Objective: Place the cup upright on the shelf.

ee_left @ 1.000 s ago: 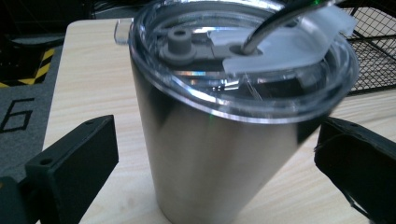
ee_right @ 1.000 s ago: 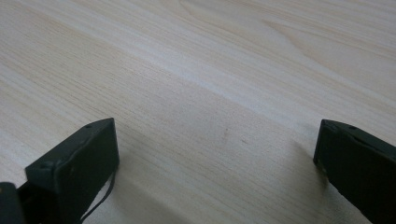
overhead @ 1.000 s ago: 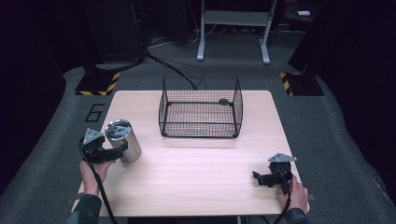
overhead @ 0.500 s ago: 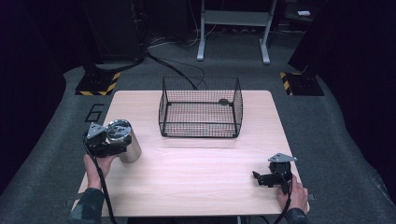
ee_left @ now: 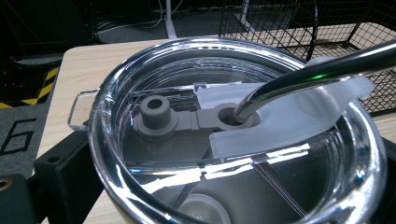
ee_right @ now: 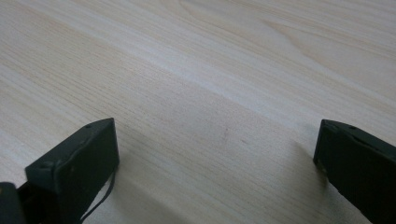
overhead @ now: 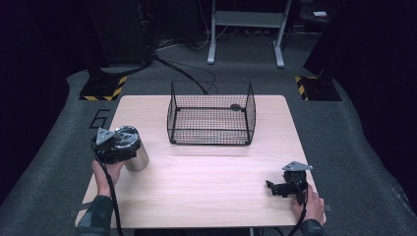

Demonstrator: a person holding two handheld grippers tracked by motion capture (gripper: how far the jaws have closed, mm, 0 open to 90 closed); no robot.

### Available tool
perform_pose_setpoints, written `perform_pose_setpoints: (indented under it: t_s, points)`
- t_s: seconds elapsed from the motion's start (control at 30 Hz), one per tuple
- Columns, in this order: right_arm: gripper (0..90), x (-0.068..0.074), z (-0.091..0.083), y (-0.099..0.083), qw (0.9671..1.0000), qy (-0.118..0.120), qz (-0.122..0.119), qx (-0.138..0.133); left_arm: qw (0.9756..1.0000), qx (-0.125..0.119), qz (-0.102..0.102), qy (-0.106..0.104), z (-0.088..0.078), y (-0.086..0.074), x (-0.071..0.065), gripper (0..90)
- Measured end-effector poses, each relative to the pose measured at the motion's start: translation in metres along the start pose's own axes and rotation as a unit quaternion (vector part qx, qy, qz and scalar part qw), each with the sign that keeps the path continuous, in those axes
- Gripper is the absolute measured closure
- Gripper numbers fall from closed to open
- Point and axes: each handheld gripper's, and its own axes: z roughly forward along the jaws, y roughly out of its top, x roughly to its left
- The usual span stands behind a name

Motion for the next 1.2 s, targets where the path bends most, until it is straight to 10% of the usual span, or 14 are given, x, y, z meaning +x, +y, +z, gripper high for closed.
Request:
perform_pose_setpoints:
  t_s: [1.2]
  points:
    - [0.0, 0.0, 0.0, 0.0, 1.0, 0.0, 0.0, 0.0, 0.9997, -0.01, 0.017, -0.012, -0.012, 0.007, -0.004, 3.9]
